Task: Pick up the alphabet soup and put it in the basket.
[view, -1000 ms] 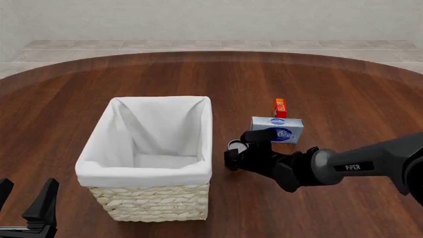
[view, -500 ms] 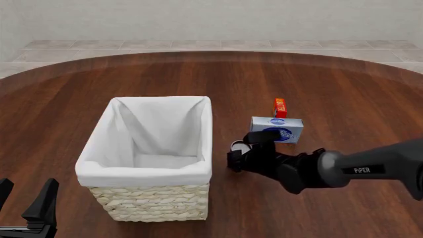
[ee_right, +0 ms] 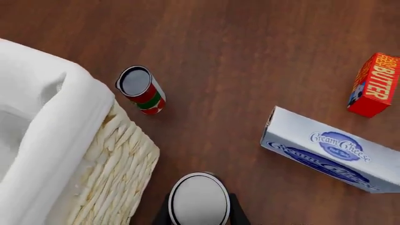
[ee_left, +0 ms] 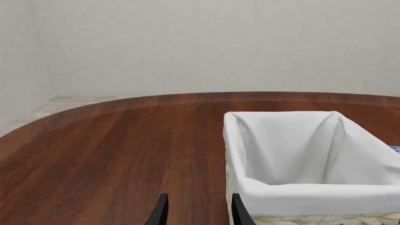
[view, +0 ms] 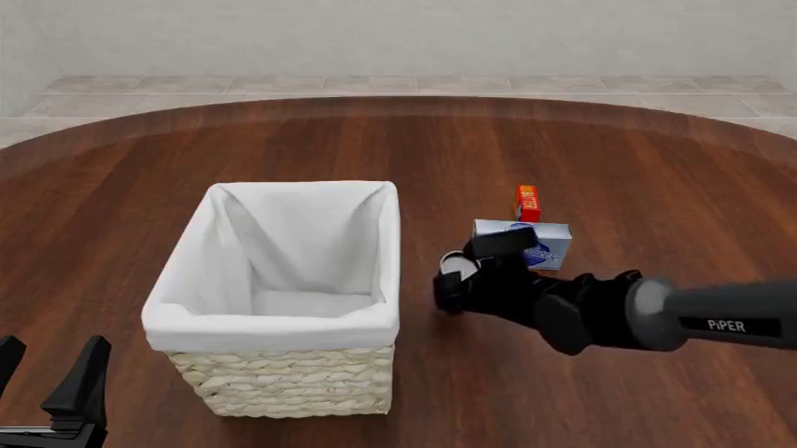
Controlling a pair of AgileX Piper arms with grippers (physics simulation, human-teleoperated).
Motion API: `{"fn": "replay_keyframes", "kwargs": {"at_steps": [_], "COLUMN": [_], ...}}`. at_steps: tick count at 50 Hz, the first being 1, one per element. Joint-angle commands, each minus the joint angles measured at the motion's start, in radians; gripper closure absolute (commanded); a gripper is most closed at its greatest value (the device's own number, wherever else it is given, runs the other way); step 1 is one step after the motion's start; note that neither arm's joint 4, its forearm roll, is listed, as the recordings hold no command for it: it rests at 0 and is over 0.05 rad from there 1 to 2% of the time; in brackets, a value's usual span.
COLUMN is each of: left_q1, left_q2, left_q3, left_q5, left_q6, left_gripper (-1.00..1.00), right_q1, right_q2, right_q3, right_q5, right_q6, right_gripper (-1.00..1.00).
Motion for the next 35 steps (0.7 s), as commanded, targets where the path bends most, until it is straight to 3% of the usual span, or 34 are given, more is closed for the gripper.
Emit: {"fn": "replay_keyframes", "kwargs": {"at_steps": [1, 35], "left_q1": [0.0, 0.001], "left_q2": [0.0, 0.0], "left_q3": [0.0, -0.04], "left_q5": [0.0, 0.038], "left_q6": [0.0, 0.002], "left_gripper": [-1.0, -1.0], "right_q1": [-0.004, -0.016], "right_q2": [-0.072, -0.281], "right_q3": [-0.014, -0.044], "right_q5": [0.059, 0.216], "right_q6": [-0.02, -0.085], "right_gripper": [1.0, 1.0]}}
